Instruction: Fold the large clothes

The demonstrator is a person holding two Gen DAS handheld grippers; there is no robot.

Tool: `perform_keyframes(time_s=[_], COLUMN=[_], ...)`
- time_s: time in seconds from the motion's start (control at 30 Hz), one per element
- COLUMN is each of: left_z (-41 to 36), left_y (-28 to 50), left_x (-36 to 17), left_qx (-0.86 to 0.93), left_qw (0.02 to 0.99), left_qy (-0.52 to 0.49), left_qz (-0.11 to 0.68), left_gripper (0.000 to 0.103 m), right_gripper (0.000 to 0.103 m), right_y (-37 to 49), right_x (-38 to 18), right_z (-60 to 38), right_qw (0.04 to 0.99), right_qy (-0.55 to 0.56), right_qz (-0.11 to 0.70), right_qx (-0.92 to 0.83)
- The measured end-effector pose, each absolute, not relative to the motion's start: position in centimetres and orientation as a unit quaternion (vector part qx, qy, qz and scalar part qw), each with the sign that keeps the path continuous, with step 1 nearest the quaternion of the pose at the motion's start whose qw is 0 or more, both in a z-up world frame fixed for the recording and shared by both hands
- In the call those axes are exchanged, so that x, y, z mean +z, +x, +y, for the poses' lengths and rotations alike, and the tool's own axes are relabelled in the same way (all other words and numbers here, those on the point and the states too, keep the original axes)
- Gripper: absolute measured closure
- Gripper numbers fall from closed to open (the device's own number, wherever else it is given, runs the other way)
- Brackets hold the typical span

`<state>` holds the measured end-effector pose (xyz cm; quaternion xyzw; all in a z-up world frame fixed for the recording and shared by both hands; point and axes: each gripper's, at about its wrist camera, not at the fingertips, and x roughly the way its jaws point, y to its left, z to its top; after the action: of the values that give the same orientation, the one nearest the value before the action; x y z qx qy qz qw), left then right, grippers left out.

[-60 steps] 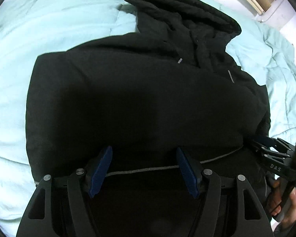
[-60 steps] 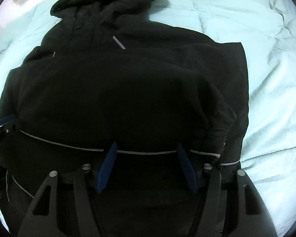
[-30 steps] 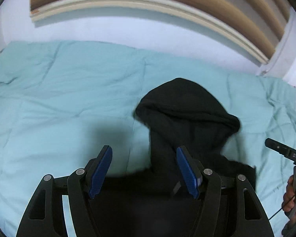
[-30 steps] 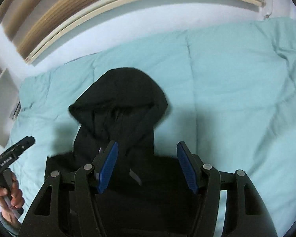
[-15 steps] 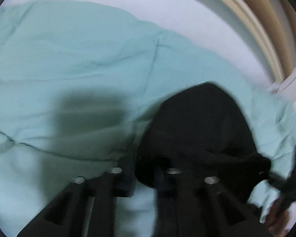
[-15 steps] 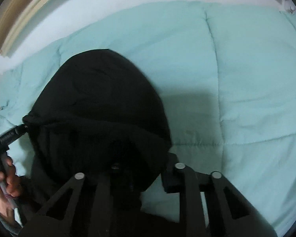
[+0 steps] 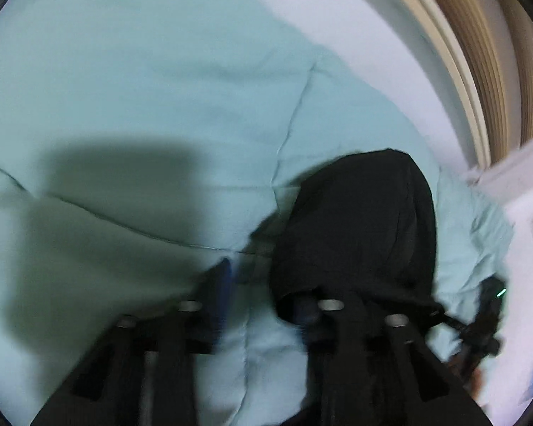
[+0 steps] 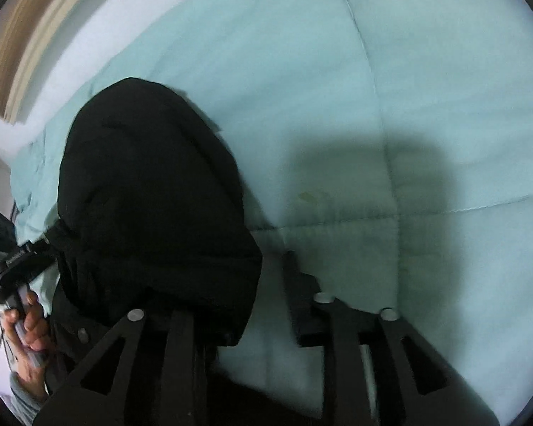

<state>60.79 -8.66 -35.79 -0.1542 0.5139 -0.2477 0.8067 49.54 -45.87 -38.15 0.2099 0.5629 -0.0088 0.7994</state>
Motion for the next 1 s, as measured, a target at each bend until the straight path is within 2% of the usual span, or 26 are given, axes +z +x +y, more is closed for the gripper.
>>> perform_keyframes(time_s=[0.03,0.1,0.13,0.23,0.3,0.43,0.53,0.63,0.77,0.9,1.0], left_z=[-8.6,-7.8,-7.3,-5.2,-5.8,-10.1,-14.9,-18.8,-20.6,-21.4,-21.6], left_y=[60.3,59.0,58.3,56.9,56.9,58.5,60.5,61.8,61.9,61.6,60.8], left_x=[-35.1,-33.3,-32.2,-28.8,-26.6,-24.3,-25.4,-28.9,-34.8,-36.1,-34.4], left_qx=[-0.249,-0.25,-0.249,-0.254,-0.272,-0.315,-0.346,-0.347,-0.339,-0.331,-0.325], left_qw=[0.814,0.828,0.836,0.861,0.869,0.861,0.842,0.817,0.77,0.773,0.79], left_qy=[-0.138,-0.108,-0.097,-0.097,-0.101,-0.075,-0.045,-0.013,0.04,0.075,0.088], left_qz=[0.506,0.491,0.478,0.429,0.401,0.391,0.413,0.461,0.539,0.537,0.512], left_gripper=[0.054,0.052,0.052,0.052,0.048,0.048,0.047,0.047,0.048,0.047,0.047], right_gripper=[0.064,0.05,0.049,0.048,0.048,0.048,0.047,0.047,0.048,0.05,0.05], right_y=[49.2,48.0,47.4,46.2,46.0,46.8,47.4,48.8,50.9,51.5,51.3], right_x=[-37.5,-35.7,-34.8,-32.3,-30.5,-27.9,-27.1,-28.3,-33.3,-39.5,-39.0], right_z=[-45.9,-45.9,-45.7,-45.0,-44.0,-43.4,-42.8,-41.5,-39.7,-39.9,-40.2], right_qw=[0.799,0.804,0.806,0.815,0.825,0.842,0.847,0.841,0.818,0.786,0.789], right_qy=[0.2,0.178,0.168,0.158,0.144,0.132,0.147,0.16,0.135,0.133,0.127], right_qz=[0.566,0.567,0.567,0.557,0.544,0.52,0.508,0.513,0.557,0.603,0.6], right_qx=[-0.006,0.003,0.01,0.03,0.044,0.05,0.058,0.065,0.047,0.029,0.037])
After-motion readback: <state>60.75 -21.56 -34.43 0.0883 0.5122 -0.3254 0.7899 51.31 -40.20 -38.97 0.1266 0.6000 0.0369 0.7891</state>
